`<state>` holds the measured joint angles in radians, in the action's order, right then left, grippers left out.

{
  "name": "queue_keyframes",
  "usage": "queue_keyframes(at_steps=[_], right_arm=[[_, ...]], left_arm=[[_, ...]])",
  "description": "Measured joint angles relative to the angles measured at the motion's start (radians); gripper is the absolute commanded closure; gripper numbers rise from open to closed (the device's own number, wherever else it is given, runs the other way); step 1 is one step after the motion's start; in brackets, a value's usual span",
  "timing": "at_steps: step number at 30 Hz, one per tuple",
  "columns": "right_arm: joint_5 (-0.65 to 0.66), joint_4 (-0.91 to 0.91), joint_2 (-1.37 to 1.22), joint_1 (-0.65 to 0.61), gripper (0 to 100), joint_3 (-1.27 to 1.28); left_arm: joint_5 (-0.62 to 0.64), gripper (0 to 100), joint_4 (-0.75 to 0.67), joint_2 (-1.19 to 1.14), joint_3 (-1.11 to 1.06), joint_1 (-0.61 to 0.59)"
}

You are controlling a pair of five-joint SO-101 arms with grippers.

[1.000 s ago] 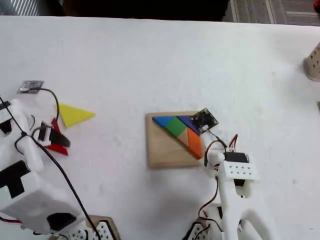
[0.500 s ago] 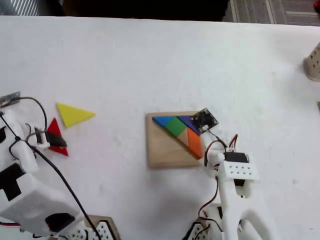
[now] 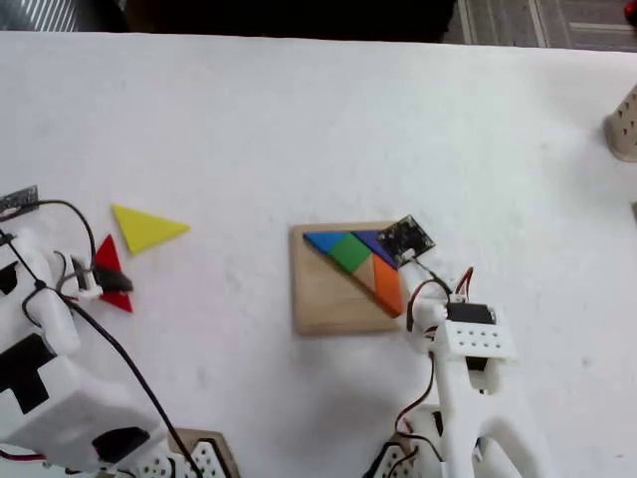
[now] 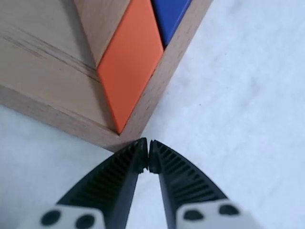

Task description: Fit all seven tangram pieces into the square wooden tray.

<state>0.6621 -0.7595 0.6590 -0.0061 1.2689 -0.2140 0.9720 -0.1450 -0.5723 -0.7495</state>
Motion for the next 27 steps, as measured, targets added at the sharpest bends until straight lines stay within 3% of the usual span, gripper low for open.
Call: queue_keyframes(at_steps=[12,20,27], right_arm=[[0.037,-0.009,0.000,0.000,97.8,0.000],[0.044,-0.009,0.000,0.000,97.8,0.000],[0.044,-0.009,0.000,0.000,97.8,0.000]], left_arm=[[0.000,64,0.028,-0.002,0.017,0.044],[0.028,64,0.094,-0.005,0.043,0.218],[0.058,64,0.101,-0.005,0.043,0.241]])
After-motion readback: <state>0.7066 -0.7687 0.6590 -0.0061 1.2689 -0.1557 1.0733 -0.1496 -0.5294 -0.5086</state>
